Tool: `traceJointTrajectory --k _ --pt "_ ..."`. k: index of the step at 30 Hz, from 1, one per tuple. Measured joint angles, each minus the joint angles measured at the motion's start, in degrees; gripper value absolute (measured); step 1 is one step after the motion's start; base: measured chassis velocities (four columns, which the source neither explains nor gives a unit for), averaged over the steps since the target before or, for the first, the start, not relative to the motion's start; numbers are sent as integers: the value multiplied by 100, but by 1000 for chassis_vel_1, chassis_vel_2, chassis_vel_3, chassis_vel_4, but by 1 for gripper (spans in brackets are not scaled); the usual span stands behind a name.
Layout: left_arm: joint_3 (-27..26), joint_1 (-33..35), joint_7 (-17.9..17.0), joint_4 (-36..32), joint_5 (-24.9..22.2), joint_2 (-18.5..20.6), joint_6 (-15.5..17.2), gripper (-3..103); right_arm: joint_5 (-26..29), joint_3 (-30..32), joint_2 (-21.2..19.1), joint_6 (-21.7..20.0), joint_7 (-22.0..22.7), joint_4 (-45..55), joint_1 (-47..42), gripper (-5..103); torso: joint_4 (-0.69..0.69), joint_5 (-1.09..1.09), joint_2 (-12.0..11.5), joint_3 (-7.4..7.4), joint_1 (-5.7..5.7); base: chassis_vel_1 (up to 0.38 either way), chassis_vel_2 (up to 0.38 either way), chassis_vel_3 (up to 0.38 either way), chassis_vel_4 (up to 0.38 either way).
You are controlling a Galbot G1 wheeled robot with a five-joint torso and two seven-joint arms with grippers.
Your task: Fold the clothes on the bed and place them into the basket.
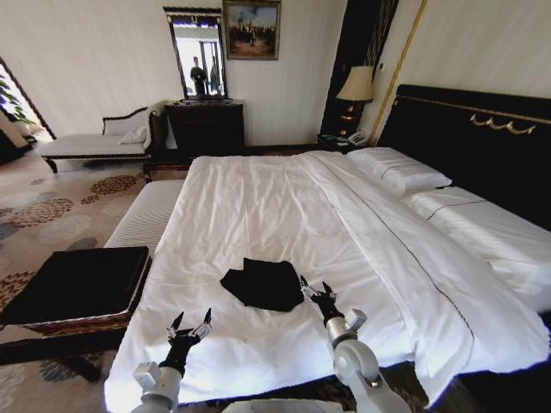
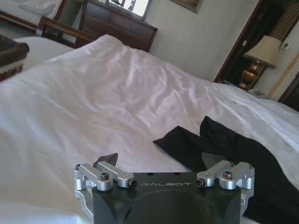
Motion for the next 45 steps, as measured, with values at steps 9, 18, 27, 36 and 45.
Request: traceJointTrajectory --k 9,18,27,36,45 --pt "265 -926 -109 161 -1769 53 837 100 2731 -97 311 -1001 581 83 10 100 1 -1 0 0 0 0 0 0 0" --pt "558 -1855 -342 822 -2635 69 1166 100 3098 -133 330 -1105 739 -243 347 100 0 -2 0 1 1 0 0 0 0" --pt "754 -2493 -232 1371 -3482 -25 1274 100 3166 -174 324 -1125 754 -466 543 100 0 -2 0 1 0 0 0 0 0" --pt "1025 -2954 -55 1729 -3832 -4 1352 100 3118 -200 359 -1125 770 -548 614 100 1 -1 0 1 0 0 0 0 0" --pt "1304 -3501 -53 2110 -3847 -112 1382 100 3169 -204 398 -1134 776 -689 728 100 0 -1 0 1 1 0 0 0 0"
